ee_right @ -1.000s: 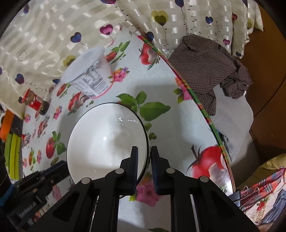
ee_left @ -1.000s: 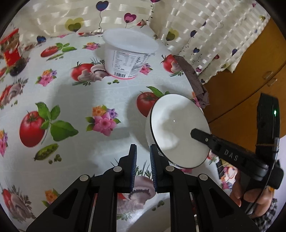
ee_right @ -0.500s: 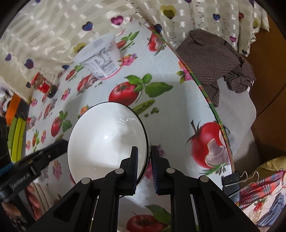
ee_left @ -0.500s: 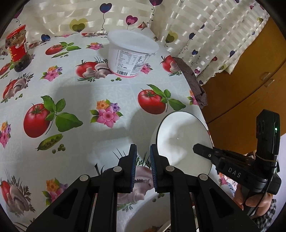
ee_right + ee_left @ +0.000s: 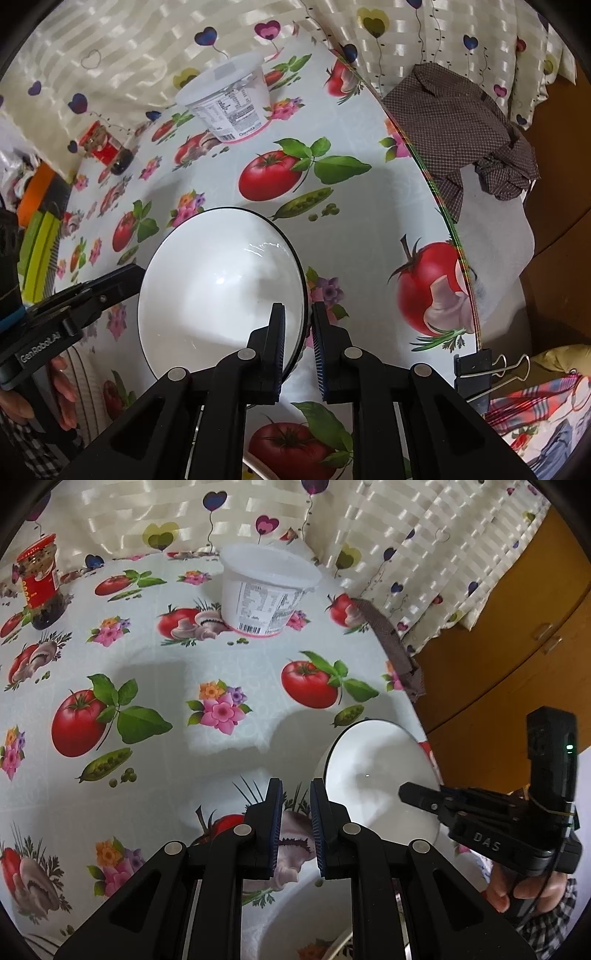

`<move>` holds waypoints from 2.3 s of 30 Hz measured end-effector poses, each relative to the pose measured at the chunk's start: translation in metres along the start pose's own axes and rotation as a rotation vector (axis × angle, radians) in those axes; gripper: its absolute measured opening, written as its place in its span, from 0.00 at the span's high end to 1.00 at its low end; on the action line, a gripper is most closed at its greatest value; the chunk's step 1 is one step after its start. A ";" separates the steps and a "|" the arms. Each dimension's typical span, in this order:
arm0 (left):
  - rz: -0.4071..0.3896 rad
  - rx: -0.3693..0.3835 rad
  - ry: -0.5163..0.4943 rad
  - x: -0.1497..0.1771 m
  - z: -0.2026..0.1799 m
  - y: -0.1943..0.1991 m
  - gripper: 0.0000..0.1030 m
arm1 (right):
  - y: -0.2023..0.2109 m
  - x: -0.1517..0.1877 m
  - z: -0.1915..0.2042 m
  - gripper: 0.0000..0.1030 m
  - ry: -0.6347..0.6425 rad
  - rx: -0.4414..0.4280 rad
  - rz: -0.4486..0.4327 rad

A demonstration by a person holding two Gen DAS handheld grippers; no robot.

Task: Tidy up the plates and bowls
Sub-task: 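Lift the second white bowl and carry it toward the floral plate with both grippers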

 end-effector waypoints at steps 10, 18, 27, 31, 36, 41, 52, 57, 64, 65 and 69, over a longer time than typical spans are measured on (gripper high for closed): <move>0.043 0.022 -0.024 0.008 -0.011 0.002 0.64 | 0.000 0.003 0.006 0.54 -0.036 -0.053 -0.017; 0.082 0.013 -0.012 0.017 -0.011 -0.015 0.64 | -0.005 0.001 0.006 0.54 -0.030 -0.024 -0.012; 0.103 0.004 -0.023 0.021 -0.011 -0.025 0.64 | -0.015 0.004 0.001 0.65 -0.041 0.005 -0.001; 0.107 0.004 -0.023 0.022 -0.012 -0.028 0.64 | -0.018 0.006 0.000 0.71 -0.051 0.010 0.000; 0.098 -0.007 -0.034 0.023 -0.013 -0.028 0.66 | -0.018 0.008 -0.002 0.78 -0.053 0.016 0.001; 0.100 0.014 -0.036 0.024 -0.019 -0.030 0.75 | -0.017 0.008 -0.001 0.83 -0.051 0.006 -0.003; 0.103 0.004 -0.023 0.025 -0.021 -0.029 0.80 | -0.016 0.009 0.001 0.85 -0.077 0.015 -0.006; 0.108 0.013 -0.011 0.025 -0.021 -0.025 0.80 | -0.012 0.008 0.003 0.85 -0.076 0.019 -0.006; 0.094 0.000 -0.015 0.022 -0.023 -0.015 0.80 | -0.001 0.005 0.008 0.85 -0.078 0.015 -0.015; 0.094 0.001 -0.013 0.022 -0.023 -0.014 0.80 | 0.000 0.005 0.009 0.85 -0.077 0.014 -0.018; 0.088 0.005 -0.007 0.020 -0.025 -0.006 0.80 | 0.011 0.002 0.014 0.85 -0.076 0.008 -0.038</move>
Point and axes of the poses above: each gripper's, at about its wrist camera, not at the fingertips, and y roughly against the way its jaws point, z to its left, x to its underside, the point moved 7 cm from there along -y, roughly the way its jaws point, and after that the axes turned 12 degrees about -z, right-handed, at the moved point
